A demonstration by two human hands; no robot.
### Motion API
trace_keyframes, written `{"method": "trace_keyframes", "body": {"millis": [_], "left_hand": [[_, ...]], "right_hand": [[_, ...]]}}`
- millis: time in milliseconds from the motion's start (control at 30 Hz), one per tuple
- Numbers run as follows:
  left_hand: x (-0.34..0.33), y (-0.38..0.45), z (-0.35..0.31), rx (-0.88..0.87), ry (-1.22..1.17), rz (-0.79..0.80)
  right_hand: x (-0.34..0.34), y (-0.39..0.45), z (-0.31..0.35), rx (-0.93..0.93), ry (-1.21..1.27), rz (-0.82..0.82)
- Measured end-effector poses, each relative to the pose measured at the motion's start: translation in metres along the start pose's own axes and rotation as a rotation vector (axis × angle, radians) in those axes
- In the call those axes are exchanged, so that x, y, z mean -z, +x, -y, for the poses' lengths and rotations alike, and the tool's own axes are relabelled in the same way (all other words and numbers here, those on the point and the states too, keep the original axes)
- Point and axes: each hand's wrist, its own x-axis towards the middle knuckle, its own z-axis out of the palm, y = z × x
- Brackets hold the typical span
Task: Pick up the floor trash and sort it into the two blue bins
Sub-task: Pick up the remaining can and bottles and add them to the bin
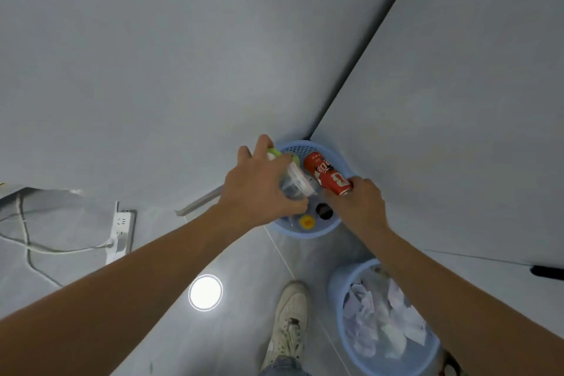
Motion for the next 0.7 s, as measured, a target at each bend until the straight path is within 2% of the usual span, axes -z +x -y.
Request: {"method": "trace_keyframes", "body": {"millis": [233,400,500,700], "left_hand": [[-0.056,0.051,0.003,0.037,0.085,0.120],[-0.075,0.060,0.015,0.062,0.162,0.211],[-0.082,0.064,0.016,0.069,0.177,0.206],[-0.093,0.070,0.005,0.063,0.245,0.180]], "right_hand": [[-0.024,0.051,-0.005,0.064,-0.091,0.033],[-0.040,0.059,0.000,0.229,-0.051,-0.013],[-0.047,0.067,0.001,0.301,-0.069,-0.015],[-0.062,0.081,-0.012,0.324,-0.135,0.007]]}}
